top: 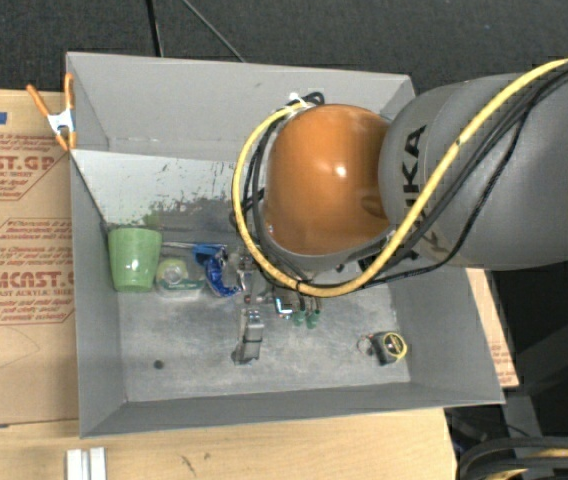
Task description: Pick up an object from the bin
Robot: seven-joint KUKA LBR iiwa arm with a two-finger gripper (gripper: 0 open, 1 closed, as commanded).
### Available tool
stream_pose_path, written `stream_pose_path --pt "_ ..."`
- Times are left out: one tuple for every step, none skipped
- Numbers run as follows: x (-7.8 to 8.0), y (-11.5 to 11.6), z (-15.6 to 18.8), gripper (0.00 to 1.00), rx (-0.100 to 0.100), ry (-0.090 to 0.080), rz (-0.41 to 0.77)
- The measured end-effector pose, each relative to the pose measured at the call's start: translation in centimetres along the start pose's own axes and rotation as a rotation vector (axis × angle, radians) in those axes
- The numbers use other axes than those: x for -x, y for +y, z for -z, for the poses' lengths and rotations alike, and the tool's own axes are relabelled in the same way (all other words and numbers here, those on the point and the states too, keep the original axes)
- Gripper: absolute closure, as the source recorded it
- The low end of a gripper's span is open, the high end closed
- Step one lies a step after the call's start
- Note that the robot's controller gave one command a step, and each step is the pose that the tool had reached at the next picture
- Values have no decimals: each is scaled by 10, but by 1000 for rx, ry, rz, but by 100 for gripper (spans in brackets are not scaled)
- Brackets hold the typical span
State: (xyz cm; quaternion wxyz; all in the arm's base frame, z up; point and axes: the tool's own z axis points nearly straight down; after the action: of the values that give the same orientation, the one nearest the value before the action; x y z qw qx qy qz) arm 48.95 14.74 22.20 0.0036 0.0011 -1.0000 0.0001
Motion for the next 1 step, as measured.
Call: stream_pose_path --pt "62 -39 -57 0 -2 -6 -20"
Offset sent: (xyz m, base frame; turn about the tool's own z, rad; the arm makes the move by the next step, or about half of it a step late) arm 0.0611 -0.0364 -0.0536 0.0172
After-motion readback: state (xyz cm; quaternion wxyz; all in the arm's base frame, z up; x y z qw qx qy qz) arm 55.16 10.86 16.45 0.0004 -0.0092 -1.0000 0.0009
